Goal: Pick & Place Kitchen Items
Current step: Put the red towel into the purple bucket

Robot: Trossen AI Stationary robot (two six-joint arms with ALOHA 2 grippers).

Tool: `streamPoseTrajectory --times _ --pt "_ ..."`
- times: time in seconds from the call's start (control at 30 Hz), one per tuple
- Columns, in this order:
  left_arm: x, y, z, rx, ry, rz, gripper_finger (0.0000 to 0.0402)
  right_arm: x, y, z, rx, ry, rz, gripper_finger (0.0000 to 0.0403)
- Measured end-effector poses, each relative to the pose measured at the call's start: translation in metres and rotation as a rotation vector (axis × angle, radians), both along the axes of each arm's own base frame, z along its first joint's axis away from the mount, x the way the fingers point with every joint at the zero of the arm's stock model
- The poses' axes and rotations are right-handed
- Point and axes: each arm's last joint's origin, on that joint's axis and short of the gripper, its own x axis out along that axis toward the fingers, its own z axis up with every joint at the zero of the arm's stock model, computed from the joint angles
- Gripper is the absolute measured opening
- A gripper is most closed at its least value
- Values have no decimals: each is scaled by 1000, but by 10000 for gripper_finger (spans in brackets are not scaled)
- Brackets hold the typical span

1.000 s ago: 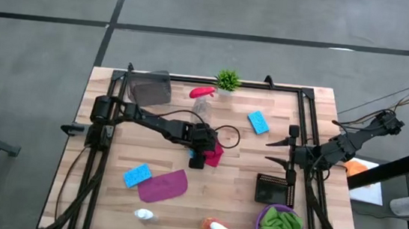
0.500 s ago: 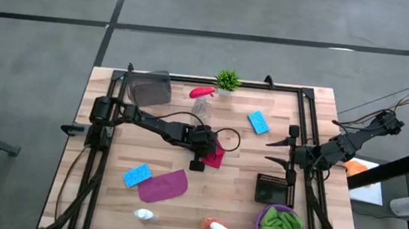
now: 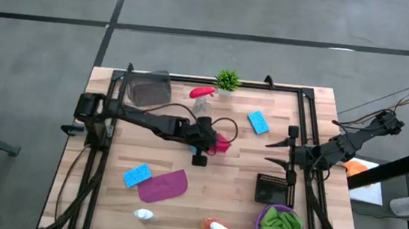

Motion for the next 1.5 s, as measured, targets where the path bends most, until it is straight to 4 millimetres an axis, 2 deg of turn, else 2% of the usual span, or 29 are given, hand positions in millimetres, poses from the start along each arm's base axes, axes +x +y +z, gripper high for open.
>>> streamPoseTrajectory --times 0.23,0.43,0.7,1.2,1.5 --pt "-6 0 39 30 -155 -23 1 6 4 -2 15 14 29 187" --pt "-5 0 57 64 -269 -55 0 22 7 0 34 -33 -6 187" --pt "-1 -3 63 48 -343 -114 0 47 -1 -6 8 15 -95 187" --pt "-1 -17 67 56 -376 -175 0 74 -13 -9 30 99 -79 187" --pt "-2 -18 68 54 -381 -186 0 88 -19 -15 43 151 -62 187"
